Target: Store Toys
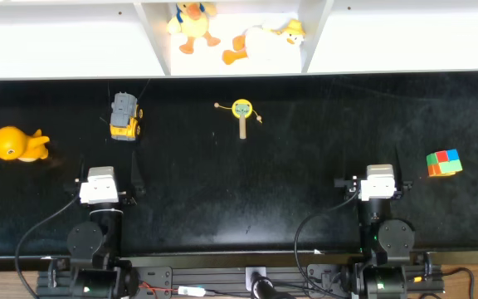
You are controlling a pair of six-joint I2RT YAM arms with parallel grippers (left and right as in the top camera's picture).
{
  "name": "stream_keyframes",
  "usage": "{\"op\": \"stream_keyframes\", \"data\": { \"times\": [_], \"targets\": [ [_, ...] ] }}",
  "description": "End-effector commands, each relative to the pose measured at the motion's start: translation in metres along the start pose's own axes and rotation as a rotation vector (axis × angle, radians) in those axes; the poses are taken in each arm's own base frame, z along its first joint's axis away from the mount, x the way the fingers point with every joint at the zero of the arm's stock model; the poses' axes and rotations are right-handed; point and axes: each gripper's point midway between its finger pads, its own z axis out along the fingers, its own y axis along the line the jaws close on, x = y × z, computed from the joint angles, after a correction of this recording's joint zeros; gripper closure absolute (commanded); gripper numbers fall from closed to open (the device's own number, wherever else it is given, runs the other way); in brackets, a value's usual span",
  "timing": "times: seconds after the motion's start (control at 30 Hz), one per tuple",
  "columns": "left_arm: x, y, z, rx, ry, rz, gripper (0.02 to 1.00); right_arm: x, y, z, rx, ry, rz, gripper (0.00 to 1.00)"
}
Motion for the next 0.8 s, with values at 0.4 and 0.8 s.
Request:
{"op": "stream_keyframes", "data": {
  "times": [0.4, 0.8],
  "targets": [
    [-0.002, 0.015, -0.021, -0.063, 0.329, -0.195, 0.02, 0.004, -0.001, 0.0, 0.009, 0.004, 0.001, 0.005],
    [-0.041, 0.072, -0.037, -0.194, 0.703, -0.105, 0.029, 0.004, -0.001, 0.0, 0.009, 0.004, 0.001, 0.005]
  ]
}}
